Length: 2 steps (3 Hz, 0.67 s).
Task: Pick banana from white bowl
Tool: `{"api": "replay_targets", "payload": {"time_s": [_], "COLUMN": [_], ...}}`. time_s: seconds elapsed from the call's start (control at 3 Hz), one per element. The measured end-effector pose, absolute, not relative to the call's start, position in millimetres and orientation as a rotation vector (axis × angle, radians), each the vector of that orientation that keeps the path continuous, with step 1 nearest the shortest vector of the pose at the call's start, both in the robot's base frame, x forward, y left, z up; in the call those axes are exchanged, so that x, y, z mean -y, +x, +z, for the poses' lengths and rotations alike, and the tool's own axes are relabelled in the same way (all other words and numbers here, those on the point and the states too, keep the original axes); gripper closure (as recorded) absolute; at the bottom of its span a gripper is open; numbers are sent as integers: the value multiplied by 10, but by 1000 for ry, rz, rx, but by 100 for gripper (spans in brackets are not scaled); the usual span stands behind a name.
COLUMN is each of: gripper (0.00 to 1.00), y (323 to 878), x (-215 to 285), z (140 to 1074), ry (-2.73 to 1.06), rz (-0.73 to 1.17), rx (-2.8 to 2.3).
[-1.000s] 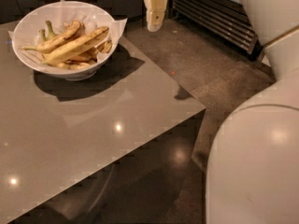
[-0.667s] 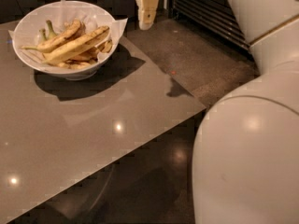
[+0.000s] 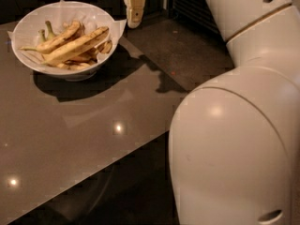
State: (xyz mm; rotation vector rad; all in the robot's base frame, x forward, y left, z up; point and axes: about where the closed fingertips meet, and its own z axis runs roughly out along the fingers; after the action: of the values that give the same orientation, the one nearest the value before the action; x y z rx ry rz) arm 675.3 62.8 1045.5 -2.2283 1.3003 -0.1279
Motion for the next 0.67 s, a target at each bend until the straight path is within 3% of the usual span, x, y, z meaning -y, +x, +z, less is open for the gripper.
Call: {"api": "replay_targets", "payload": {"time_s": [0.67], "gripper": [0], "y": [6812], "x": [-1029], "z": [10119], "ry": [-2272], "rz": [51], "rx": [-1252]}}
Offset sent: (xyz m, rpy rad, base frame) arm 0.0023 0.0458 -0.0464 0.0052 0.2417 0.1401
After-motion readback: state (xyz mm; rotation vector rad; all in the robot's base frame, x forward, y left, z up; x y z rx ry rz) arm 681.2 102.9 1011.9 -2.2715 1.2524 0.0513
